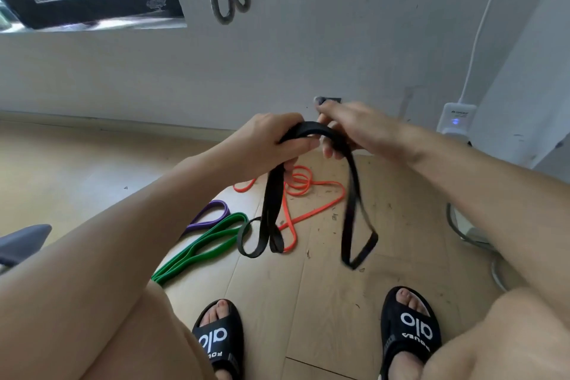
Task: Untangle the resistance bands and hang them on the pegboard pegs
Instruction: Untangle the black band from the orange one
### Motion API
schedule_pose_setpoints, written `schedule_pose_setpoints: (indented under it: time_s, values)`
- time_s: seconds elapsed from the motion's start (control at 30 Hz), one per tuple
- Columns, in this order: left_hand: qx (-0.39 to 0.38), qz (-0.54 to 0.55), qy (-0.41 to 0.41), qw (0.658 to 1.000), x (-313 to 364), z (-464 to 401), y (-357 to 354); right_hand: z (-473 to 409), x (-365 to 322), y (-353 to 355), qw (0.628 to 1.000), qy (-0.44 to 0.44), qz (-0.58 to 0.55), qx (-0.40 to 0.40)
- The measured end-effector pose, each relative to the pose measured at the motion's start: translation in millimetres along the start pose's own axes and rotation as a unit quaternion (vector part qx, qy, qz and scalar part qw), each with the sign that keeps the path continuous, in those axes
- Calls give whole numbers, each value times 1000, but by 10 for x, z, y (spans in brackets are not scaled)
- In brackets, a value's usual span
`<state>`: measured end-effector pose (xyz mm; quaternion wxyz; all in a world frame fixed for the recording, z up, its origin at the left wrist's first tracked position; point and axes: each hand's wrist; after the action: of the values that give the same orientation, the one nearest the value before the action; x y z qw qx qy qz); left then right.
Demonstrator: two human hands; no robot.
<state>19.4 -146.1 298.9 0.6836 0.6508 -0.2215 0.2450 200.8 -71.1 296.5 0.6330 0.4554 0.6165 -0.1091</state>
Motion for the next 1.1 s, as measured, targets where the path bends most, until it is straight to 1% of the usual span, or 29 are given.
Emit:
schedule_pose_setpoints:
  time_s: [0.1, 0.2, 0.27, 0.37, 0.43, 0.5, 0.57, 0.63, 0.7, 0.77, 0.83, 0.93, 1.0, 1.1]
  values:
    - [0, -50, -21, 999, 42, 24, -9, 1, -56, -136, 996, 56, 72, -14]
    - [-5, -50, 8, 999, -10, 17, -4, 5, -93, -92, 987, 82, 135, -1]
    - [-22, -59, 26, 998, -89, -1, -25, 0, -123, -4, 984, 86, 158, 14]
    - [-58, -65, 50, 995, -214, 1, -64, 25, -110, 171, 981, 79, 167, 60]
    - [-48, -63, 49, 996, -252, -13, -55, 48, -56, 253, 980, 57, 177, 75]
    - [-34, -58, 43, 997, -229, -33, -47, 45, -20, 254, 987, 22, 147, 62]
    - [-16, -48, 27, 998, -169, -34, -47, 20, -17, 175, 997, -5, 73, 16]
    - [2, -28, 8, 1000, -110, -24, -37, 19, -25, 38, 998, 3, 55, -30]
    - [4, -18, -6, 1000, -99, -14, -14, 43, -25, -92, 995, 41, 78, -46]
    - [-8, -38, 3, 999, -136, -1, 10, 49, -54, -115, 992, 60, 103, -34]
    - [-34, -55, 27, 998, -235, 8, 13, 42, -91, -35, 991, 67, 118, -5]
    - [-73, -48, 57, 995, -378, 8, 2, 39, -94, 143, 993, 65, 92, 38]
    - [-63, -40, 61, 995, -417, -6, -4, 62, -61, 186, 993, 45, 106, 26]
    - [-42, -31, 52, 997, -370, -10, -44, 77, -14, 183, 996, 22, 87, -11]
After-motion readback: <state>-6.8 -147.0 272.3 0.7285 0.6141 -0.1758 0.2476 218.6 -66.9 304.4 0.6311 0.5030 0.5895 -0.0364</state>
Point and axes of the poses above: each hand's wrist, its own z-axis away from the middle knuckle, its own y-axis out of the back of the hand, x = y × z, and after that the axes turned 15 degrees about y, right-handed
